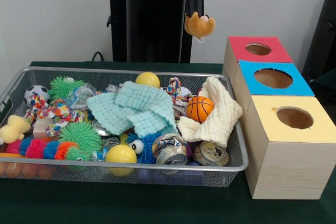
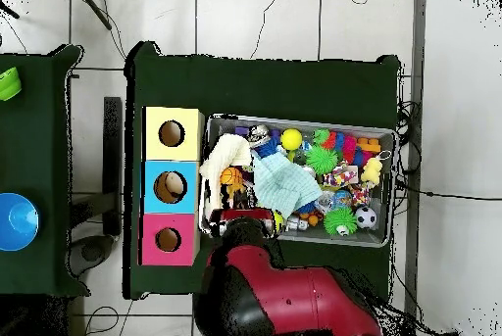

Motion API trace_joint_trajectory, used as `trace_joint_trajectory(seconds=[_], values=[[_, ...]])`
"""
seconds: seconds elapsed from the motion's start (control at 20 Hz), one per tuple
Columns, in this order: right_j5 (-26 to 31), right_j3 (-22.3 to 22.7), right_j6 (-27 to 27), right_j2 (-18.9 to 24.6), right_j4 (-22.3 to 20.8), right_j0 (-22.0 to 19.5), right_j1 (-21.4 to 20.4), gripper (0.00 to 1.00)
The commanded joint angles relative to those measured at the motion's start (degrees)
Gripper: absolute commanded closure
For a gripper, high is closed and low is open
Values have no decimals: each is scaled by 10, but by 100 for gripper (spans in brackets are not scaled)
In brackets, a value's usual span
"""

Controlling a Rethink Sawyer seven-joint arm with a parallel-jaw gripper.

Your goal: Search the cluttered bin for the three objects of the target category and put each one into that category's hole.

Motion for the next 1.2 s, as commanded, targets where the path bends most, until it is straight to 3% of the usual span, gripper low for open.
trace_joint_trajectory(seconds=[0.05,0.45,0.8,1.2], values=[[-22,20,108,-72,18,42,5,100],[-12,16,110,-134,27,107,-7,100],[28,18,117,-150,57,142,-36,100],[16,-10,124,-226,92,228,0,100]])
